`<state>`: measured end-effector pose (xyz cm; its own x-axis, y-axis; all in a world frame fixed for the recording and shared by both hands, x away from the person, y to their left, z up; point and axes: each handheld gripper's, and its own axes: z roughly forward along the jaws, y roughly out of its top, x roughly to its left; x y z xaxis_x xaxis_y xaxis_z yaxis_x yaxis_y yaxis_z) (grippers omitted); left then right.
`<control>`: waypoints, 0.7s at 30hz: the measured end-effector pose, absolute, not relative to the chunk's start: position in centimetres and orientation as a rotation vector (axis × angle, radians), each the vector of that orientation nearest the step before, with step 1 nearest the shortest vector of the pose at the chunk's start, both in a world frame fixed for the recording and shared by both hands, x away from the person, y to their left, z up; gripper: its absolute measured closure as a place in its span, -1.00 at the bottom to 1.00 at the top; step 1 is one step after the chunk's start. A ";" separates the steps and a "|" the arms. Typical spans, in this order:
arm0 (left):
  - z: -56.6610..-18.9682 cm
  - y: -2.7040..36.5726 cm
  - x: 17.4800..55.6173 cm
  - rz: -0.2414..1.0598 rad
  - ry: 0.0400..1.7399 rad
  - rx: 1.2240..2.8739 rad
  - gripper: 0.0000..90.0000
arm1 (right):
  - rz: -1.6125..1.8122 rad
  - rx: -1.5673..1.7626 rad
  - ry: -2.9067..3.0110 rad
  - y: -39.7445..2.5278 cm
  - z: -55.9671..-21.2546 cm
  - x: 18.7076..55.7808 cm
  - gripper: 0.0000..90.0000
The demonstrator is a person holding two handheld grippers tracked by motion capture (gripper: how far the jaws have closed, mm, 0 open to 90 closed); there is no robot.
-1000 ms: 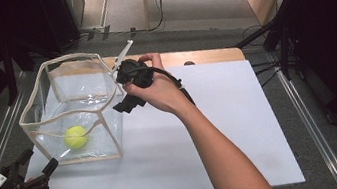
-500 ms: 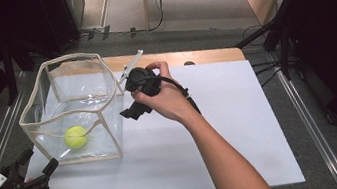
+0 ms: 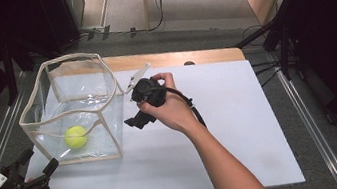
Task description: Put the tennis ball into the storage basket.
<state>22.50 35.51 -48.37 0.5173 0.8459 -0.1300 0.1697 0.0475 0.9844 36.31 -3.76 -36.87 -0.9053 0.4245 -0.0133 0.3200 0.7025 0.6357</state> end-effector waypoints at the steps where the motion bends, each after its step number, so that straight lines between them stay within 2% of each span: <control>1: -48.4 35.5 22.5 0.652 0.933 1.462 -0.86 | 0.992 0.602 2.746 -3.8 -37.1 36.3 -1.00; 21: -48.4 35.5 22.5 0.653 0.934 1.460 -0.86 | 1.132 0.649 2.675 -4.1 -41.8 34.4 -1.00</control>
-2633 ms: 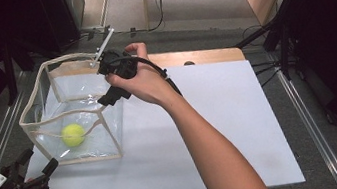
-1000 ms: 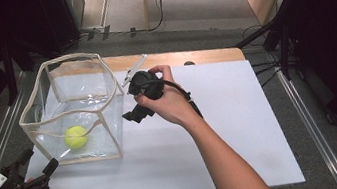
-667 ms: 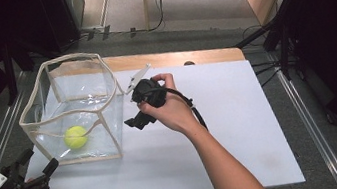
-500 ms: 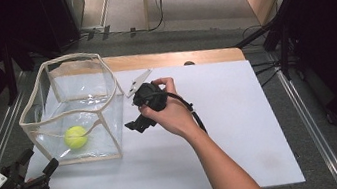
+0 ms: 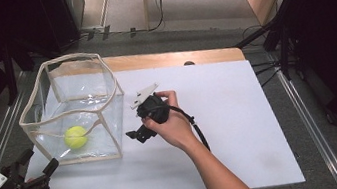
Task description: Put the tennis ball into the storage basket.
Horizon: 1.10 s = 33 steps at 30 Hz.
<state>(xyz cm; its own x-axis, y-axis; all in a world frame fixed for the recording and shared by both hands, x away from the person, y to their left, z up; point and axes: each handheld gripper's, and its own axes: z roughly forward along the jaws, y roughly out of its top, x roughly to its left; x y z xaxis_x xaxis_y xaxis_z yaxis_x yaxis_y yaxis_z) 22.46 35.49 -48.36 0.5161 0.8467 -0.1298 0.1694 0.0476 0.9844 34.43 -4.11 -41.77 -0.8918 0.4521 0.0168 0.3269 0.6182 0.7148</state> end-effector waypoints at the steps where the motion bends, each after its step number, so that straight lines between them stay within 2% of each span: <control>1: -48.4 35.5 22.5 0.653 0.935 1.460 -0.86 | 1.145 0.642 2.667 -4.2 -42.0 34.3 -1.00; 11: -48.4 35.5 22.4 0.651 0.934 1.458 -0.86 | 1.229 0.710 2.599 -6.0 -43.8 32.7 -1.00; 33: -48.4 35.4 22.5 0.653 0.950 1.463 -0.86 | 1.386 0.821 2.447 -13.5 -46.0 29.3 -1.00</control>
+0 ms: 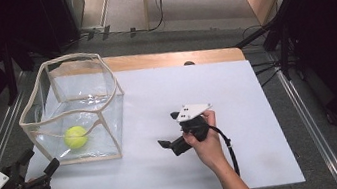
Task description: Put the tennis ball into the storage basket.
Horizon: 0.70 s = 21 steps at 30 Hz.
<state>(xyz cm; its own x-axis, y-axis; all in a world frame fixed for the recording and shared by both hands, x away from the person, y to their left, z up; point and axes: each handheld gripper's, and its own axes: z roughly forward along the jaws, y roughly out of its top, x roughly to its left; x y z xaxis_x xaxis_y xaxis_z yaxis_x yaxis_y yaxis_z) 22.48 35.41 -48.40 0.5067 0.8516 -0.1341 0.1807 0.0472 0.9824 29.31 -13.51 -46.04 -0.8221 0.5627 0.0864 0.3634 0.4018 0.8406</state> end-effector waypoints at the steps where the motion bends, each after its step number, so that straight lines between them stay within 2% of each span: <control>1: -48.4 35.5 22.5 0.649 0.957 1.459 -0.86 | 1.388 0.836 2.441 -13.8 -46.1 29.1 -1.00; 21: -48.4 35.5 22.4 0.649 0.957 1.453 -0.86 | 1.389 0.958 2.346 -19.3 -47.5 26.8 -1.00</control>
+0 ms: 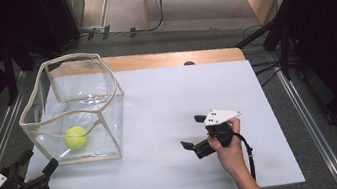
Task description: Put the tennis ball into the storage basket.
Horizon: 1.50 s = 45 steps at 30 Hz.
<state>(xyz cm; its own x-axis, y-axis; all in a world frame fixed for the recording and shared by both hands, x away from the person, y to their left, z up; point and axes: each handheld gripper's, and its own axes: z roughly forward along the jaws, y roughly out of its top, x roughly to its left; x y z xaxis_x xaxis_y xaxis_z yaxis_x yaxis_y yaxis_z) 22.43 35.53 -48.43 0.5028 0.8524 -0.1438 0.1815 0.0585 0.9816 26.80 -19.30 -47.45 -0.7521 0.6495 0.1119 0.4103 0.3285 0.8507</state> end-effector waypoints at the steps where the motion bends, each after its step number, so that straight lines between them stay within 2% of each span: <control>1: -48.4 35.5 22.4 0.649 0.957 1.454 -0.86 | 1.386 0.959 2.345 -19.6 -47.5 26.7 -1.00; 45: -48.4 35.6 22.4 0.645 0.953 1.448 -0.86 | 1.407 1.226 2.036 -31.6 -50.1 22.5 -1.00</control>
